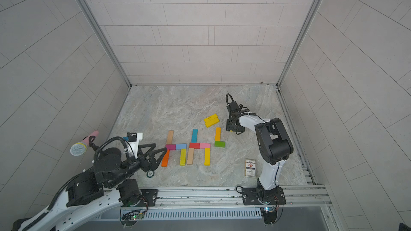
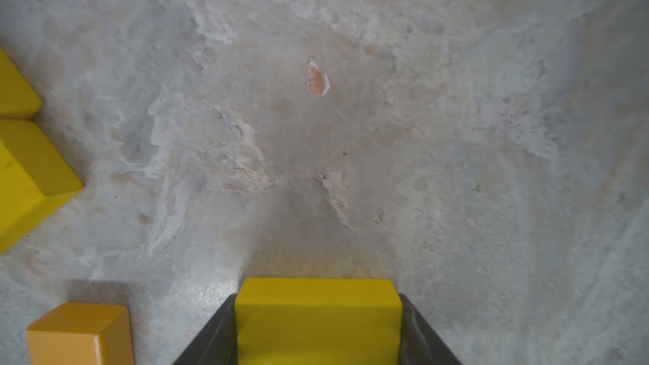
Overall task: Assemble the letter h with building blocks
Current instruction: Pick up the building block from the center of the board, then assemble the building block at the center of the board.
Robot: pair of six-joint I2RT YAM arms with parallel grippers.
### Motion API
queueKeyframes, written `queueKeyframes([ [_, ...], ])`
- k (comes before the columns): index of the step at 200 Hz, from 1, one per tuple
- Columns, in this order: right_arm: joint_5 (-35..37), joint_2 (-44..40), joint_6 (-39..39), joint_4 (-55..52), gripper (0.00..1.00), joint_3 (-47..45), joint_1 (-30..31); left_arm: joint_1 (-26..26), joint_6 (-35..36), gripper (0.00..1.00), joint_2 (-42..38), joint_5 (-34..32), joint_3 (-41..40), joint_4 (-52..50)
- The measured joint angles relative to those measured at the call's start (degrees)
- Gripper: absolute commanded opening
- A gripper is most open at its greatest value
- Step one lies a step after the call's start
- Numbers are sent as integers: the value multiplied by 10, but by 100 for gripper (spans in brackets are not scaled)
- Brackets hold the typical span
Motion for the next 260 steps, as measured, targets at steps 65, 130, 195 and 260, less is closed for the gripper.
queueKeyframes([
  [65,17,-225,9,-23,54,-135,59,0,1,100,0,2,0,7],
  [130,16,-243,8,-44,54,-201,92,0,5,100,9,6,0,18],
  [195,5,-184,4,-31,55,-184,98,0,5,100,9,7,-1,19],
  [260,-3,-162,0,-18,56,-168,98,0,5,100,9,7,-1,19],
])
